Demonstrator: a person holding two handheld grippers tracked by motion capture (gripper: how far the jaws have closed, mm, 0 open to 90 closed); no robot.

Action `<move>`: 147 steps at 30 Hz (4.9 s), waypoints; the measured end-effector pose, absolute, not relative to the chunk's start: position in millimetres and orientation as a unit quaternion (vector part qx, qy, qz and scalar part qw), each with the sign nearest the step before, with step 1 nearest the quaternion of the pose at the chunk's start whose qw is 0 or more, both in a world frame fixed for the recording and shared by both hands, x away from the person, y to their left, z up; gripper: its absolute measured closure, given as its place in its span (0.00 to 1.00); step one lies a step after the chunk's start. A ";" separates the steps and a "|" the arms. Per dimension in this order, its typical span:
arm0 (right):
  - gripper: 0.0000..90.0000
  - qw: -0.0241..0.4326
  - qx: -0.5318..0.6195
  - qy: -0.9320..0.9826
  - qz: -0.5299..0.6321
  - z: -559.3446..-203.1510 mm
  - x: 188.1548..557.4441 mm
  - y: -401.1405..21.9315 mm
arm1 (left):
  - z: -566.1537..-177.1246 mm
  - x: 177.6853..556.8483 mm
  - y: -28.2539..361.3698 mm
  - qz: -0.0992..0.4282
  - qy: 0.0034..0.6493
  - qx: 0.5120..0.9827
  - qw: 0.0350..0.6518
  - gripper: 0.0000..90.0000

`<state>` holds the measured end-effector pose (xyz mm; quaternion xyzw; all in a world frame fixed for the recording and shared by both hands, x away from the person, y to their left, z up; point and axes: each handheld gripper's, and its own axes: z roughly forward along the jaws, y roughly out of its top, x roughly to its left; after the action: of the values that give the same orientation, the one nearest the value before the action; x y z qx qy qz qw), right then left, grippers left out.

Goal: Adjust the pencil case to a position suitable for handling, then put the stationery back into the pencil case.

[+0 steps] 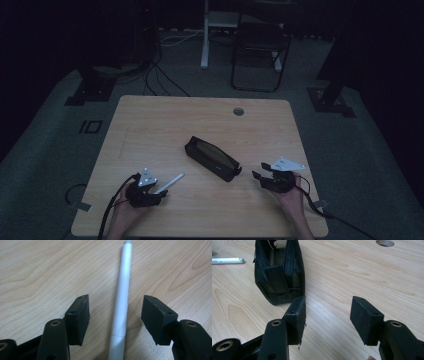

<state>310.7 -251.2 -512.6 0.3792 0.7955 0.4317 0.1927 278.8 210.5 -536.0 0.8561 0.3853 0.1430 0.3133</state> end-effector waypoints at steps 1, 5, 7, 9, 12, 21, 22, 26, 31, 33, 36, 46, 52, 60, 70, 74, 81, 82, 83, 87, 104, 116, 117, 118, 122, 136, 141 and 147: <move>0.51 0.193 0.379 0.795 0.432 -512.6 310.7 -251.2 | -536.0 278.8 210.5 0.143 0.385 0.856 0.313 0.46; 0.51 0.192 0.380 0.796 0.431 -513.3 311.2 -251.1 | -535.5 277.7 210.2 0.142 0.381 0.859 0.312 0.49; 0.51 0.192 0.378 0.797 0.430 -513.6 311.4 -250.5 | -535.3 277.0 209.8 0.143 0.378 0.859 0.312 0.53; 0.51 0.191 0.379 0.797 0.430 -513.8 311.4 -250.1 | -535.3 276.9 209.6 0.142 0.377 0.860 0.313 0.54; 0.51 0.191 0.378 0.798 0.428 -514.4 311.6 -249.9 | -535.2 276.7 209.0 0.142 0.374 0.862 0.313 0.55; 0.51 0.191 0.377 0.800 0.427 -515.3 312.0 -249.7 | -534.9 276.3 205.1 0.139 0.368 0.864 0.316 0.62; 0.51 0.191 0.377 0.799 0.427 -515.1 312.0 -249.6 | -534.9 276.3 204.6 0.138 0.367 0.864 0.317 0.64; 0.51 0.192 0.376 0.799 0.428 -514.4 312.6 -248.9 | -534.6 276.2 202.1 0.133 0.360 0.866 0.320 0.69; 0.51 0.191 0.374 0.800 0.429 -513.7 312.3 -247.0 | -534.4 276.8 200.0 0.129 0.358 0.867 0.321 0.75; 0.51 0.192 0.373 0.800 0.430 -513.5 312.1 -247.0 | -534.3 277.2 199.1 0.128 0.356 0.868 0.321 0.77; 0.51 0.193 0.373 0.800 0.430 -513.1 311.5 -247.3 | -533.8 277.8 196.4 0.125 0.351 0.871 0.320 0.84; 0.52 0.195 0.370 0.800 0.431 -510.8 310.2 -246.2 | -533.5 284.8 165.8 0.107 0.301 0.891 0.322 0.87; 0.54 0.197 0.368 0.797 0.436 -508.9 309.4 -247.7 | -533.5 291.0 137.8 0.094 0.260 0.904 0.325 0.87; 0.55 0.202 0.367 0.795 0.439 -506.0 307.3 -250.0 | -534.6 297.1 82.6 0.070 0.187 0.921 0.334 0.86; 0.54 0.203 0.360 0.797 0.439 -505.9 306.3 -250.2 | -531.3 289.4 63.1 0.091 0.163 0.928 0.324 0.57; 0.54 0.202 0.360 0.798 0.440 -506.2 306.5 -249.7 | -531.6 276.5 90.8 0.087 0.191 0.920 0.330 0.56; 0.55 0.199 0.357 0.800 0.439 -506.8 306.2 -246.7 | -535.4 273.8 105.9 0.077 0.200 0.917 0.335 0.73; 0.55 0.198 0.356 0.801 0.439 -506.5 306.0 -246.1 | -535.4 275.1 103.9 0.075 0.197 0.918 0.337 0.78; 0.56 0.199 0.352 0.802 0.440 -506.4 306.1 -245.7 | -535.5 276.6 101.4 0.073 0.194 0.918 0.338 0.82; 0.58 0.194 0.344 0.807 0.440 -507.5 305.5 -244.4 | -534.9 283.3 85.3 0.075 0.175 0.923 0.335 0.87; 0.53 0.148 0.306 0.827 0.448 -519.3 308.1 -244.9 | -535.4 288.8 62.6 0.091 0.162 0.926 0.330 0.58; 0.52 0.097 0.251 0.863 0.427 -535.2 309.8 -225.1 | -537.5 293.7 60.1 0.090 0.179 0.917 0.344 0.70; 0.52 0.096 0.249 0.866 0.424 -536.2 309.7 -224.6 | -537.5 293.7 60.1 0.090 0.179 0.917 0.344 0.71; 0.52 0.091 0.246 0.868 0.421 -538.0 309.6 -223.8 | -537.7 296.5 54.9 0.091 0.183 0.916 0.344 0.71; 0.54 0.085 0.239 0.877 0.408 -543.1 309.5 -220.9 | -537.8 299.0 50.3 0.095 0.186 0.915 0.345 0.71; 0.75 0.077 0.217 0.890 0.393 -546.6 309.8 -212.2 | -537.4 298.1 91.9 0.123 0.227 0.906 0.336 0.64; 0.75 0.086 0.210 0.892 0.391 -546.9 307.6 -211.2 | -537.5 296.0 107.5 0.131 0.241 0.902 0.334 0.62; 0.82 0.094 0.199 0.899 0.378 -544.7 304.6 -205.0 | -538.2 300.8 121.5 0.136 0.263 0.894 0.336 0.59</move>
<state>304.6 -205.0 -544.7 0.1990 0.8993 0.3779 0.0942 300.8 121.5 -538.2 0.8942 0.2630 0.1360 0.3358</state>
